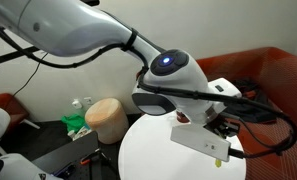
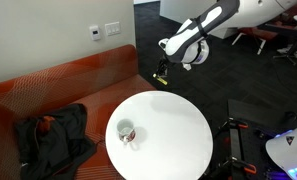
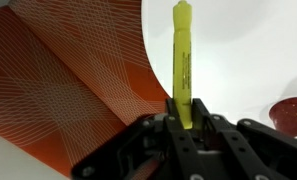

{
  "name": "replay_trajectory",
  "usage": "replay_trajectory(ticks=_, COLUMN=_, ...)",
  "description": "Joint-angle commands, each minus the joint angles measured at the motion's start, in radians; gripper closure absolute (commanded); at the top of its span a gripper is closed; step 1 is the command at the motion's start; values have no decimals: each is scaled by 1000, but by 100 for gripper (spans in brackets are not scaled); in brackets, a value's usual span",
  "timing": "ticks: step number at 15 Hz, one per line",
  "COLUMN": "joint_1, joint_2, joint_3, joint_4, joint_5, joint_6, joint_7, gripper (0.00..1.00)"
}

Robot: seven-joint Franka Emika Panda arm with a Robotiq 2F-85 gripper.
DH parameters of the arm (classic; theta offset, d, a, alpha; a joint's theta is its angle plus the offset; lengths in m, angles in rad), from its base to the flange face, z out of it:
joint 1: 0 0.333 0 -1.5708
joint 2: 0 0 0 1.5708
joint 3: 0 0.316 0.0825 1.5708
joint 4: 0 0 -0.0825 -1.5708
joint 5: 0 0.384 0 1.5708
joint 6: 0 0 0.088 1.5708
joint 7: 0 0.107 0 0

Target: Pick up the yellow pen from the red mug cup and put it on the table.

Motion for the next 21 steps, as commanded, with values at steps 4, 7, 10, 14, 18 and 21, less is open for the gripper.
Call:
replay_trajectory(ticks=4, joint_1=67, joint_2=58, joint_3=-65, joint_4=-14, joint_5=-27, joint_6=22, joint_7=154, gripper=95)
replay_trajectory(ticks=7, joint_1=111, joint_2=103, joint_3=-109, joint_4=-2, joint_5=-52, joint_6=7, joint_7=218, gripper=95)
replay_trajectory(ticks=10, joint_1=157, joint_2=158, joint_3=-147, joint_4=16, joint_5=-75, joint_6=-26, joint_7=277, gripper=95)
replay_trajectory(ticks=14, joint_1=93, joint_2=213, joint_3=-87, joint_4=30, joint_5=-382, joint_6=-55, joint_7=546, gripper=95)
replay_trajectory(ticks=18, joint_1=58, joint_2=254, joint_3=-53, joint_4=68, joint_5=-609, joint_6=-122, joint_7=745, gripper=95)
replay_trajectory(ticks=21, joint_1=24, joint_2=267, joint_3=-16, joint_4=94, joint_5=-703, joint_6=-162, joint_7=817, gripper=95)
